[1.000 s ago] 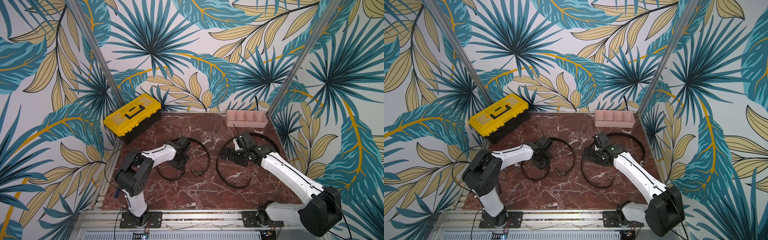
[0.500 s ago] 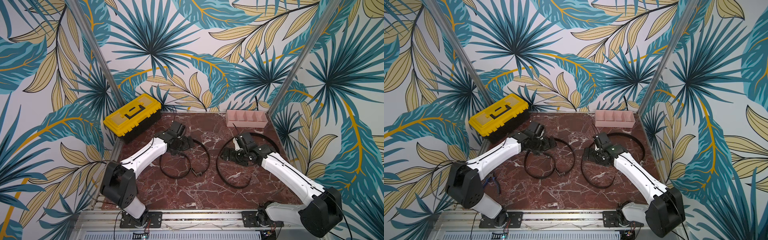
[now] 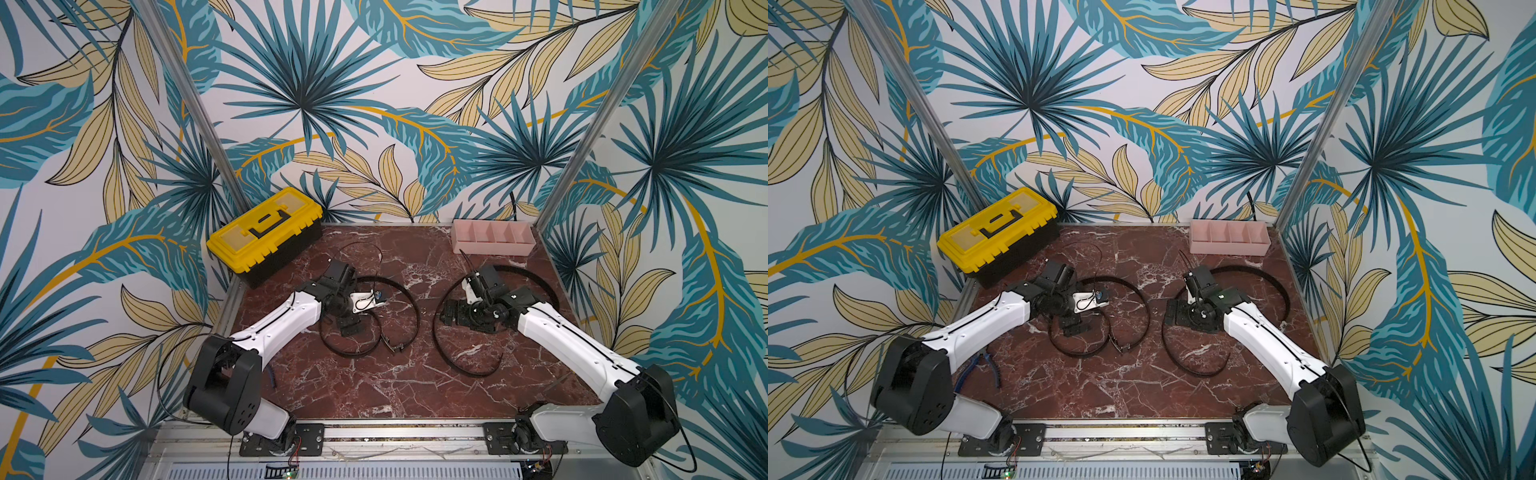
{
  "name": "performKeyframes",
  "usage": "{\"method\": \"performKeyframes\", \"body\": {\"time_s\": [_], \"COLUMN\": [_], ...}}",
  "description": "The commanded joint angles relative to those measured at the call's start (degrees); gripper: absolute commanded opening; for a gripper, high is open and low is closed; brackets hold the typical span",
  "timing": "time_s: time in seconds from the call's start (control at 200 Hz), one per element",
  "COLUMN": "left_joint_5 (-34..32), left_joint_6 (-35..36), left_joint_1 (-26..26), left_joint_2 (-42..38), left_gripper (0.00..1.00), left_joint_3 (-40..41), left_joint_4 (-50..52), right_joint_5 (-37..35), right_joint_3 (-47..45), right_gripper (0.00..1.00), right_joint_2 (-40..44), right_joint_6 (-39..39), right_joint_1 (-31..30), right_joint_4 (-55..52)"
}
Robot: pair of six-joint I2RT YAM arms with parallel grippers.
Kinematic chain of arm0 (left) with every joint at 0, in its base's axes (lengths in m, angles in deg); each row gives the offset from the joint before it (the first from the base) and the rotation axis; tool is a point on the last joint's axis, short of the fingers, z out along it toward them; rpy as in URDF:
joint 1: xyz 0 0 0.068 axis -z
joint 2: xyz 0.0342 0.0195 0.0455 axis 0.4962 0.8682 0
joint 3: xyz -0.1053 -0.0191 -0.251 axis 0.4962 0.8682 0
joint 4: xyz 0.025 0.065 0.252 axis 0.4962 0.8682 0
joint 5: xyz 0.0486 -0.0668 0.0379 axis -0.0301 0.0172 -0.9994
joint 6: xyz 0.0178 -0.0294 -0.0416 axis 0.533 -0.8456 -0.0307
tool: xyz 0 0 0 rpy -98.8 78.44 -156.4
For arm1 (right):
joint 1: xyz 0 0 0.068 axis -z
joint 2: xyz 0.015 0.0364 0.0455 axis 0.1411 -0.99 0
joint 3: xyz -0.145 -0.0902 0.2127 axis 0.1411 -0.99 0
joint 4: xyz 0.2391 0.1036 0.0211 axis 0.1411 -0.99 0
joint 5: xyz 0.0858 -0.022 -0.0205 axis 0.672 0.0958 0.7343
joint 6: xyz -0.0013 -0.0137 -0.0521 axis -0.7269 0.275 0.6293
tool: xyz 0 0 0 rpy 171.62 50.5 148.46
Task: Place the belts into the storage roll
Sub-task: Roll the belt at the center of the board.
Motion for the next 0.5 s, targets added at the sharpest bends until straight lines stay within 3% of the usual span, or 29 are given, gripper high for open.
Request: {"method": "performKeyframes", "body": {"time_s": [0.0,0.125,0.285,0.496], "left_joint_5": [2.93,5.53,1.55,1.27], "left_joint_6": [14.67,16.74,18.19,20.41], "left_joint_1": [-0.37,0.00,2.69,4.33], "left_joint_2": [3.94,8.94,14.77,18.87], "left_gripper": [1.00,1.00,0.99,0.97], "left_joint_3": [-2.63,-5.16,-7.54,-10.77], "left_joint_4": [-3.17,-3.16,-3.22,-3.12], "right_joint_5": [0.64,0.62,0.92,1.84], "right_joint_3": [-1.74,-2.54,-1.93,-2.94], "right_gripper": [0.99,0.99,0.99,0.99], "right_joint_2": [0.20,1.20,1.30,1.15], "right_joint_6": [0.36,-0.38,-0.39,-1.35], "right_joint_1": [0.07,0.24,0.93,1.56], "right_joint_4": [-1.00,-0.20,-0.19,1.25]}}
